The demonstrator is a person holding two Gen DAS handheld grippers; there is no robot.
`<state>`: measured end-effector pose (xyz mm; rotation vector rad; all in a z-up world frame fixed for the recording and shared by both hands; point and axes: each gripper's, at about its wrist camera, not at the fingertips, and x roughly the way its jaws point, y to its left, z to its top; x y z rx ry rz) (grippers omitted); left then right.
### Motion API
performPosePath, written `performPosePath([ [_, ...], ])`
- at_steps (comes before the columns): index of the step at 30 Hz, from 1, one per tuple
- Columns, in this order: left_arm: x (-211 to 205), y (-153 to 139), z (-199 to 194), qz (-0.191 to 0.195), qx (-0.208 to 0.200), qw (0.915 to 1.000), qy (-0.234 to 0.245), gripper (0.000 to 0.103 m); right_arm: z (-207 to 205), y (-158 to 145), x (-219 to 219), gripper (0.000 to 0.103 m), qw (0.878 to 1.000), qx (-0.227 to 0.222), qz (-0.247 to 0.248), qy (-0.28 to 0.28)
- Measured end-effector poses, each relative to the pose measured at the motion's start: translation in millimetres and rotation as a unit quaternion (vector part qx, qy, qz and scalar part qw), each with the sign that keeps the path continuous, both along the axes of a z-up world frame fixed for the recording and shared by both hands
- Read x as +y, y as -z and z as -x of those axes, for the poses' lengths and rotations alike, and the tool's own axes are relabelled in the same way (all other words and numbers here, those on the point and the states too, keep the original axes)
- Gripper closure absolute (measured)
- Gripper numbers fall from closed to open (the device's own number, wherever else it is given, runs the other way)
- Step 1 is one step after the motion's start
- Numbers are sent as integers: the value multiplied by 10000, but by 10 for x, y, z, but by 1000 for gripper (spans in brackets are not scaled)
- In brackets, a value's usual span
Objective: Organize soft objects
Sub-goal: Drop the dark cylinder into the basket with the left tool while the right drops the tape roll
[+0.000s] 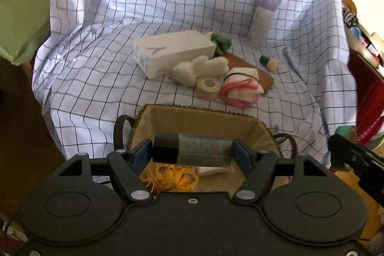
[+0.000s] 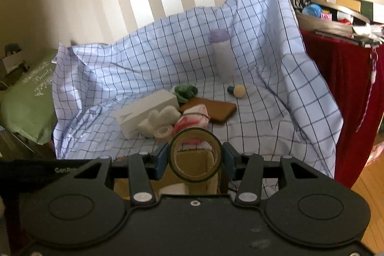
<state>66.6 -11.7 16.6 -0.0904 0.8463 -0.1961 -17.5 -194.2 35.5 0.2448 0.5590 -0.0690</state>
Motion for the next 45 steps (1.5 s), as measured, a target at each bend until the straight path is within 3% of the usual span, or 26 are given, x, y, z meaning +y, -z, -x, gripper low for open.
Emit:
performPosePath([
  [11,17,281,55,-110,323,9994,-87,34,-50,126,63,56,9997,216,8,-134],
  [15,56,272,96,-141,282,9993,-215,33,-67,149,81,56,9995,268,19,-172],
  [18,85,260,152,-228,197,9989,-357,25,-79,172,111,56,9993,302,59,-204],
  [36,62,291,363,-647,18,9974,-324,25,-235,247,278,55,9981,368,301,-380],
  [37,63,292,364,-653,18,9974,-318,25,-248,257,281,53,9982,364,300,-380],
  [39,63,295,362,-663,28,9973,-317,25,-260,263,279,39,9984,338,285,-363],
  [45,83,301,353,-664,51,9973,-318,25,-214,243,268,38,9984,339,287,-351],
])
